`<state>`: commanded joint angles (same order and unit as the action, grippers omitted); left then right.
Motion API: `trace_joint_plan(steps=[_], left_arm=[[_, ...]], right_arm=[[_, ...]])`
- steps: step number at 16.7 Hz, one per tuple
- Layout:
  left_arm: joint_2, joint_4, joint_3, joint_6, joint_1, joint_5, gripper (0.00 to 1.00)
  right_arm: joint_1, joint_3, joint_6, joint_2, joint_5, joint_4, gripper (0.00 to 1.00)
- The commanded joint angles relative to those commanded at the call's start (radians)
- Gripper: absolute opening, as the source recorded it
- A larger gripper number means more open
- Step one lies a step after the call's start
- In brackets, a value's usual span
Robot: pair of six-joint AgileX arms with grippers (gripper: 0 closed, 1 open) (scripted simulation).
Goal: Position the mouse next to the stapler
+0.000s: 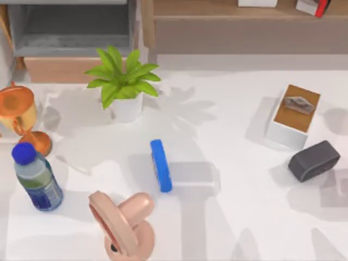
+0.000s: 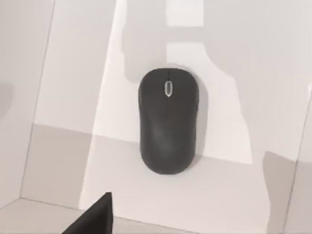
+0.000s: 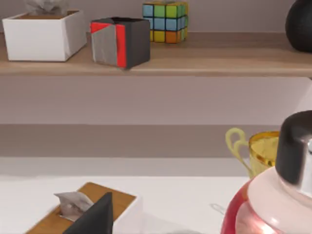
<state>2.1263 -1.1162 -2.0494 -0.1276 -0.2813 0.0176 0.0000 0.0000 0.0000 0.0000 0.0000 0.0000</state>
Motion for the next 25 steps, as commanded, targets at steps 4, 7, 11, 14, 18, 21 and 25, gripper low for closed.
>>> trace_joint_plan(steps=[4,7,11,14,18,21,25], left_arm=[[0.304,-0.160,-0.293,-0.018,-0.043,0.002,1.00],[0.447,-0.236,-0.435,-0.028,-0.051,0.005,1.00],[0.502,-0.264,-0.487,-0.032,-0.043,0.009,1.00],[0.502,-0.264,-0.487,-0.032,-0.043,0.009,1.00],[0.500,-0.229,-0.451,-0.036,-0.047,0.009,1.00],[0.502,-0.184,-0.407,-0.035,-0.046,0.009,1.00],[0.504,-0.148,-0.374,-0.032,-0.042,0.009,1.00]], right_arm=[[0.000,0.000,0.000,0.000,0.000,0.000,1.00],[0.000,0.000,0.000,0.000,0.000,0.000,1.00],[0.000,0.000,0.000,0.000,0.000,0.000,1.00],[0.000,0.000,0.000,0.000,0.000,0.000,1.00],[0.000,0.000,0.000,0.000,0.000,0.000,1.00],[0.000,0.000,0.000,0.000,0.000,0.000,1.00],[0.000,0.000,0.000,0.000,0.000,0.000,1.00]])
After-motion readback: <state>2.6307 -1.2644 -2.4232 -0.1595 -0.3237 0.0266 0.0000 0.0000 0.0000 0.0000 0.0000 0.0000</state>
